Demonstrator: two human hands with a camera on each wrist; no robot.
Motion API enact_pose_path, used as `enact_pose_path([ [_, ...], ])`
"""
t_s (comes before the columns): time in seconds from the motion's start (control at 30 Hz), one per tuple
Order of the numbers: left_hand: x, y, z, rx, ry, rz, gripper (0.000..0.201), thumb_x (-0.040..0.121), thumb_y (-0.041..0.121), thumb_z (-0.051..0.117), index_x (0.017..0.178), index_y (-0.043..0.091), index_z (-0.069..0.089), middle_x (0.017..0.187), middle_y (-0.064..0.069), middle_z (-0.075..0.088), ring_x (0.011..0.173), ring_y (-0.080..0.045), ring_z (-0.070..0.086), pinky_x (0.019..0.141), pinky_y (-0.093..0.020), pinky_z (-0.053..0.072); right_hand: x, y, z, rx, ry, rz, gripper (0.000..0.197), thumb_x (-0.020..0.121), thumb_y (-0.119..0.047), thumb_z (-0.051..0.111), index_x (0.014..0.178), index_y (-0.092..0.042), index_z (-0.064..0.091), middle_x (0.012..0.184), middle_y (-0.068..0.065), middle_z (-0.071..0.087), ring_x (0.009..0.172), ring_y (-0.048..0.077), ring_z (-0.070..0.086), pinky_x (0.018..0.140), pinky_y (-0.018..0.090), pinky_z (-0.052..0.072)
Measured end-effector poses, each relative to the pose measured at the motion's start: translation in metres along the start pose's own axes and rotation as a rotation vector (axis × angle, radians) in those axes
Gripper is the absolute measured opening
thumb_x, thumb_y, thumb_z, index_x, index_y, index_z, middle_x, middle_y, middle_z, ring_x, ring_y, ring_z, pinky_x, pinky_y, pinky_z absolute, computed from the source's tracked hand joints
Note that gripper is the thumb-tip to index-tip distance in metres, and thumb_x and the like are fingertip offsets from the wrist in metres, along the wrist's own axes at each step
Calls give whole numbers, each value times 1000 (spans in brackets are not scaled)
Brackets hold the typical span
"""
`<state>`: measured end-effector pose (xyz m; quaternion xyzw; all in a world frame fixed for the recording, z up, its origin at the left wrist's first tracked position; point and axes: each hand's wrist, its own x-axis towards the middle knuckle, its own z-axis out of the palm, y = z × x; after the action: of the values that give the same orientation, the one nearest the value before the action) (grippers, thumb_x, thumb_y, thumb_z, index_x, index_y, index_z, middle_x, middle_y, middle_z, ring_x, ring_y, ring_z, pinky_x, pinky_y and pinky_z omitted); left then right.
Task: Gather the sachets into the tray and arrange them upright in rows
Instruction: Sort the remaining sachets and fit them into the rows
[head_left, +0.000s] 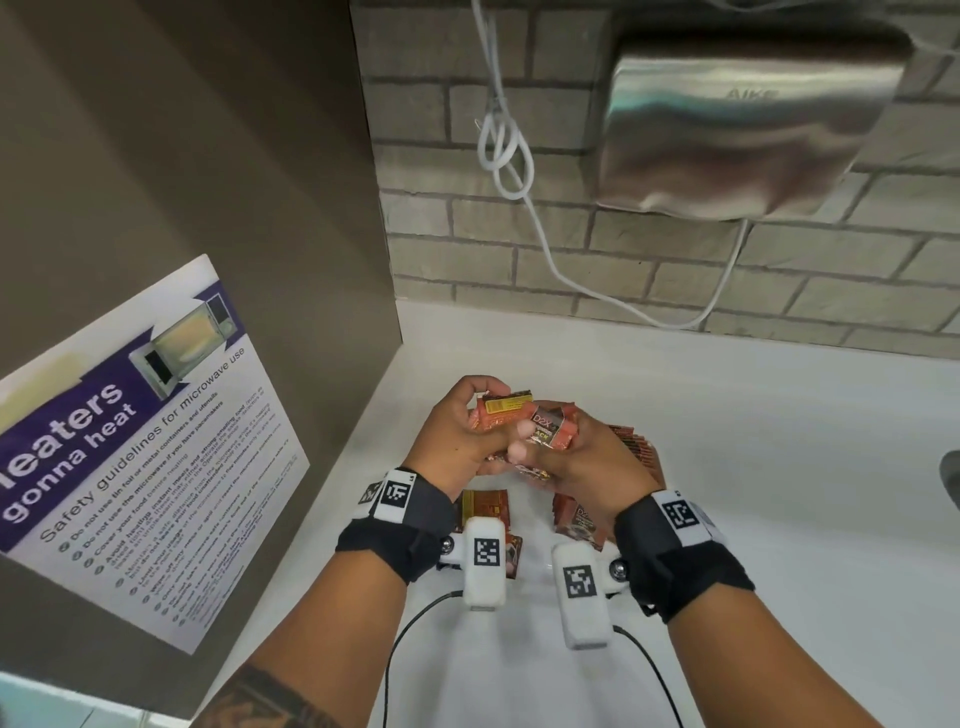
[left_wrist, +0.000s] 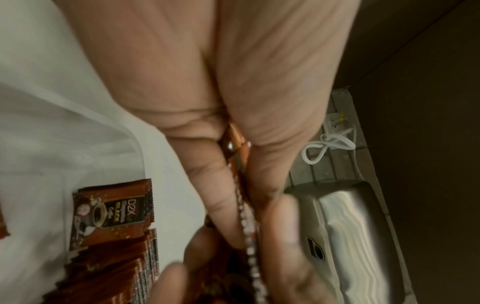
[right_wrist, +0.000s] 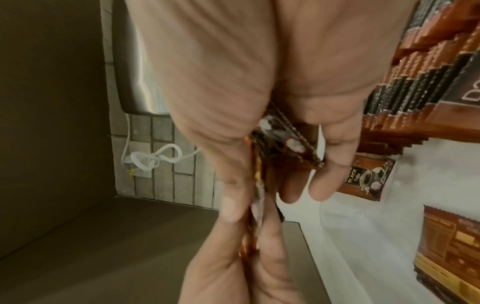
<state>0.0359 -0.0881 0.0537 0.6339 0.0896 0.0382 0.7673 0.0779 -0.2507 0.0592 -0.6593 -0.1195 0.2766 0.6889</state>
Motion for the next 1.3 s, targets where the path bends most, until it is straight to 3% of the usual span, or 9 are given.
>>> enact_pose_path([
  [0.13,0,3,2,-85,-42,-31,21,100,7,58,117,19,58,120,-16,67,94,-28,71,70,-39,62,-1,-3,-4,161,117,-25,33,90,0,67,121,-12,60,112,13,73,102,31,71,86,45,59],
  [0.3,-1,5,1,-6,49,14,31,88,3,73,115,15,61,115,-15,70,88,-25,74,63,-35,60,0,-7,-12,104,251,-54,38,93,10,45,120,-15,57,98,14,74,89,29,72,81,41,60],
  [0.43,-1,5,5,33,64,3,25,84,9,78,105,17,66,105,-9,73,80,-22,75,55,-29,58,-6,-10,-13,-229,157,-132,26,94,-16,67,118,-21,61,91,-2,71,71,7,67,63,20,54],
  [0.63,6,0,7,-113,81,-212,16,104,20,53,113,9,62,114,-20,69,80,-27,75,56,-31,60,-2,-10,-18,-297,267,-334,20,83,-3,76,94,-18,71,92,-5,72,82,2,67,72,10,48],
  [0.83,10,2,7,-206,6,-187,16,94,6,65,110,10,63,106,-11,66,81,-22,73,59,-28,60,-5,-8,-10,-508,290,-375,34,82,12,63,90,-19,74,102,-4,65,85,-8,60,65,0,40],
  [0.9,12,0,5,-110,37,-131,22,91,1,68,109,14,64,110,-11,66,82,-21,72,57,-26,59,-3,-7,-11,-448,303,-350,42,88,11,54,105,-24,70,102,-3,66,82,-8,62,66,3,42],
  [1.03,14,-2,0,-18,78,-78,30,87,5,74,112,18,62,112,-11,70,83,-19,73,56,-27,57,8,-6,-16,-99,349,-205,24,97,-7,57,116,-21,60,97,7,68,80,22,71,77,36,57],
  [1.13,15,-2,-1,-12,87,-66,32,86,6,76,112,15,60,103,-10,70,79,-17,72,55,-26,57,14,-5,-18,2,292,-78,37,87,-26,75,119,-21,57,107,10,70,92,27,73,86,40,59],
  [1.3,18,-4,2,-151,82,-55,18,90,6,71,104,10,61,97,-9,68,75,-14,70,60,-23,58,18,-1,-14,92,250,21,61,74,-23,86,125,-19,53,113,10,66,98,22,72,86,38,60],
])
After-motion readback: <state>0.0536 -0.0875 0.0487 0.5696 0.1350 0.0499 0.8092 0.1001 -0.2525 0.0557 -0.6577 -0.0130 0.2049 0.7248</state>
